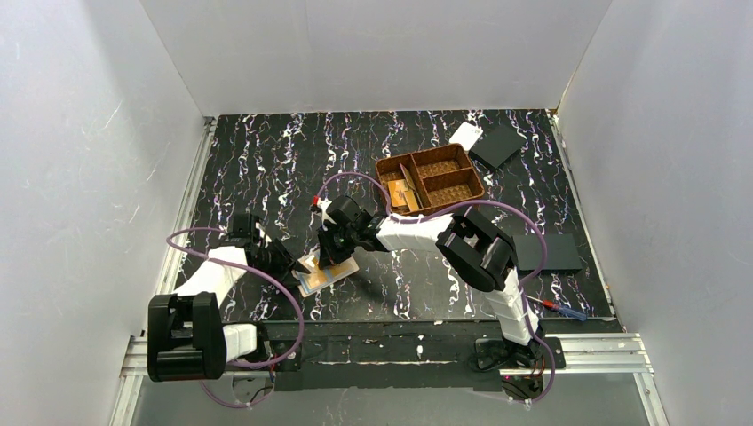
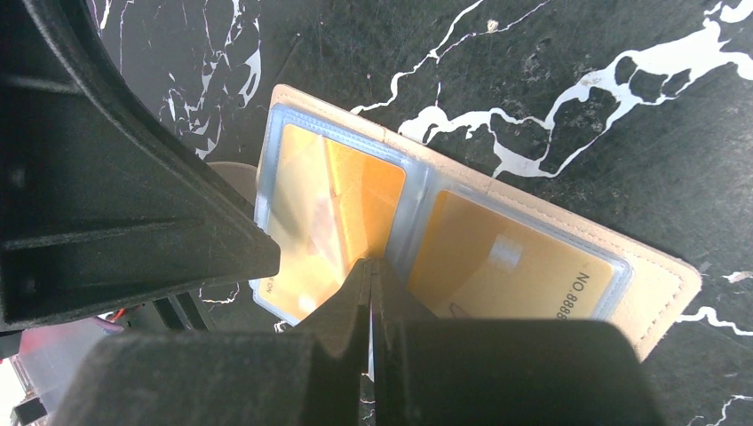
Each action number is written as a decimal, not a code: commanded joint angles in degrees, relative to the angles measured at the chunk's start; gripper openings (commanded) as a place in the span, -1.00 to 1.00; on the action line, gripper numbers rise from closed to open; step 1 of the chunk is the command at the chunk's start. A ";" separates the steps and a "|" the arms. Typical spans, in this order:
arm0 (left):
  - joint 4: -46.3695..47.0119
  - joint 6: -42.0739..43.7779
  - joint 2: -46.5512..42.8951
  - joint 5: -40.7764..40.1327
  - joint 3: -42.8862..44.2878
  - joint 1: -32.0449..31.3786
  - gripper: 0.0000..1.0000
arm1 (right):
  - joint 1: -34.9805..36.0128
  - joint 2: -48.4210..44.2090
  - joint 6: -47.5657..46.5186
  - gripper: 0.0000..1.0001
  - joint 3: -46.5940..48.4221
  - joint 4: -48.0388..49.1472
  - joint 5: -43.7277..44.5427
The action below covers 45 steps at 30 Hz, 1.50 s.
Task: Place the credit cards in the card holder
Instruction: Insert the credit card into the card holder.
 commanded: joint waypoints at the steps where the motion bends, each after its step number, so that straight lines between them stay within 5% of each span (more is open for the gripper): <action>1: -1.81 -0.69 -3.24 1.21 -0.29 -0.66 -0.23 | 0.35 1.30 -0.57 -0.97 -0.87 -1.45 0.43; 45: -4.28 -3.01 -5.02 -1.21 -1.30 -4.90 -0.09 | 0.35 1.56 -0.49 -0.97 -0.66 -1.34 -0.19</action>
